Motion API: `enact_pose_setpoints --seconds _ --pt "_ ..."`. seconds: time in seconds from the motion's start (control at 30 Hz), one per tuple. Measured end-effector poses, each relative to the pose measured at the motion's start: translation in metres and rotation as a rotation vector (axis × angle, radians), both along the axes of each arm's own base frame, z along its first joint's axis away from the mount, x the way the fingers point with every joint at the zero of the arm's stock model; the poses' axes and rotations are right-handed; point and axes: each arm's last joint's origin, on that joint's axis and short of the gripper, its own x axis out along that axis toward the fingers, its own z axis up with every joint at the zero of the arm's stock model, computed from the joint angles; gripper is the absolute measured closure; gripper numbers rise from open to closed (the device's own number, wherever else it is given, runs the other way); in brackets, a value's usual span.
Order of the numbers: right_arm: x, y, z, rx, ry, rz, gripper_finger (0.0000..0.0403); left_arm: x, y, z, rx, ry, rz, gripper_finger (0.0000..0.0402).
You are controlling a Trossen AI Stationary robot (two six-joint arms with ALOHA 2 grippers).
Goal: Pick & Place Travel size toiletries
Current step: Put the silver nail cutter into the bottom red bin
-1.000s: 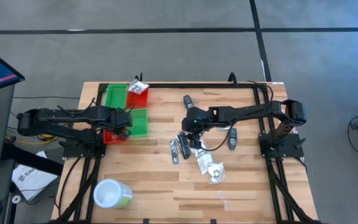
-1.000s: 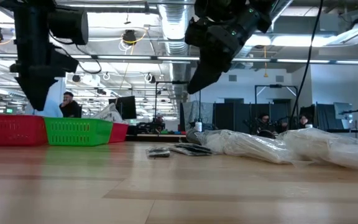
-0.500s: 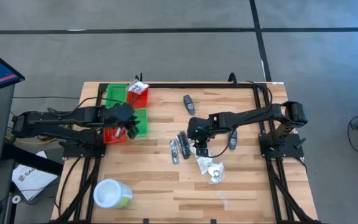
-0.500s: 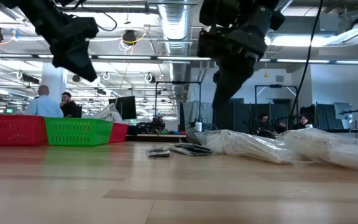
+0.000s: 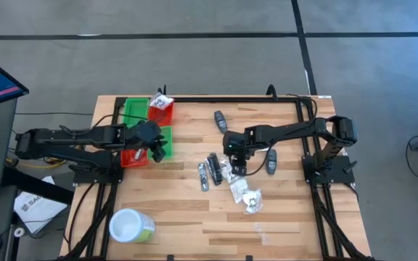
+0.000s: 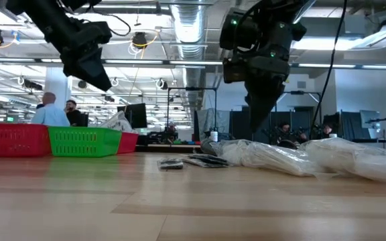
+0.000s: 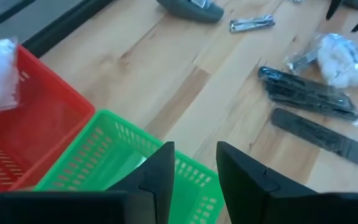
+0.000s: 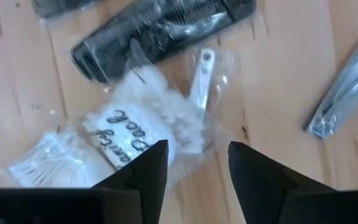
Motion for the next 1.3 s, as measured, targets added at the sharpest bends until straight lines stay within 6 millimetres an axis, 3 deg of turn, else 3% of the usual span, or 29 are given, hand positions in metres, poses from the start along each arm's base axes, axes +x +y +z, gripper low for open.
enact_pose_setpoints --seconds 0.33,0.6,1.1,1.3 --pt "-0.002 0.0 -0.005 0.008 0.008 -0.017 0.0199 -0.004 -0.001 -0.022 -0.009 0.029 0.004 0.0293" --pt "-0.009 -0.001 -0.024 0.017 -0.006 -0.056 0.0184 -0.002 0.0 -0.023 -0.003 0.007 -0.001 0.0293" --pt "-0.014 -0.001 -0.037 0.024 -0.03 -0.079 0.0198 0.0 0.0 -0.021 0.005 -0.015 -0.007 0.0293" --pt "-0.012 0.0 -0.036 0.022 -0.062 -0.077 0.0223 0.0 0.0 -0.02 0.005 -0.021 -0.007 0.0293"
